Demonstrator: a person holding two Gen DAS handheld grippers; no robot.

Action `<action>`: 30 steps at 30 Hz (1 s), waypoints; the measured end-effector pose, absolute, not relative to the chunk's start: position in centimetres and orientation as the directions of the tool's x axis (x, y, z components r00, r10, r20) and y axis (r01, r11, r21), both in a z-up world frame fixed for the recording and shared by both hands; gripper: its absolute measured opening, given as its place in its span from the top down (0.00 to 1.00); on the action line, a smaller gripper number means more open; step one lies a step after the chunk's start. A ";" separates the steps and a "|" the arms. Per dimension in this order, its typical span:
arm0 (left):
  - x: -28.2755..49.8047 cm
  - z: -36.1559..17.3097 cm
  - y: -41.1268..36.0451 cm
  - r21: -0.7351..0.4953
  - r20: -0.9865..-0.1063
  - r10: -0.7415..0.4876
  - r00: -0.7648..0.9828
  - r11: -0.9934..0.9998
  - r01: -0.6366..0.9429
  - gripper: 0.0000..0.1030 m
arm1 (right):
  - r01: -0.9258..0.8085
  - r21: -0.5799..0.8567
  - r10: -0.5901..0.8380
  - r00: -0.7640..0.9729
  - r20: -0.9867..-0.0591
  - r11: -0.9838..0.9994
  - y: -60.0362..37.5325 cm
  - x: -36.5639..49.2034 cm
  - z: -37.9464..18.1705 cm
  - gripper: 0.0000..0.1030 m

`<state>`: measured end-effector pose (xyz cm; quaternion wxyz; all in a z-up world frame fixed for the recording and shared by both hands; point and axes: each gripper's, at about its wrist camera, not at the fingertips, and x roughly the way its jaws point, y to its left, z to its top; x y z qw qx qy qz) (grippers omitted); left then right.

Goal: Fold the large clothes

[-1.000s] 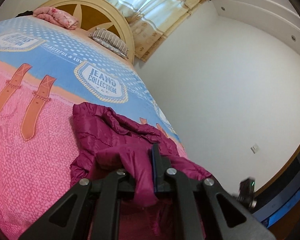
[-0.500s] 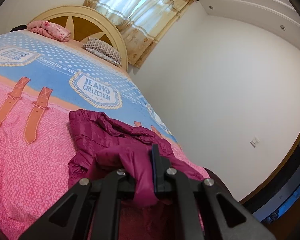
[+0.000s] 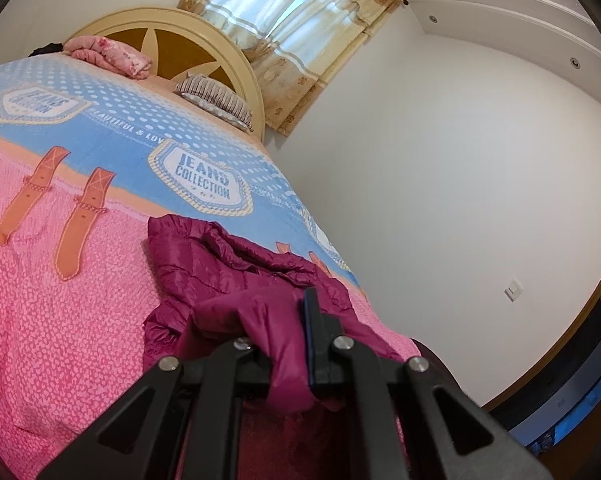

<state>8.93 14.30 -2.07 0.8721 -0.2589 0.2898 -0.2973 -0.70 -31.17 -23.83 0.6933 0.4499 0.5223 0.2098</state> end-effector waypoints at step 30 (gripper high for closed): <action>11.9 -2.2 15.2 -0.569 -0.417 -0.587 0.694 0.764 0.304 0.91 | 0.024 0.881 0.711 0.580 -0.398 0.473 -37.3 4.3 -12.1 0.96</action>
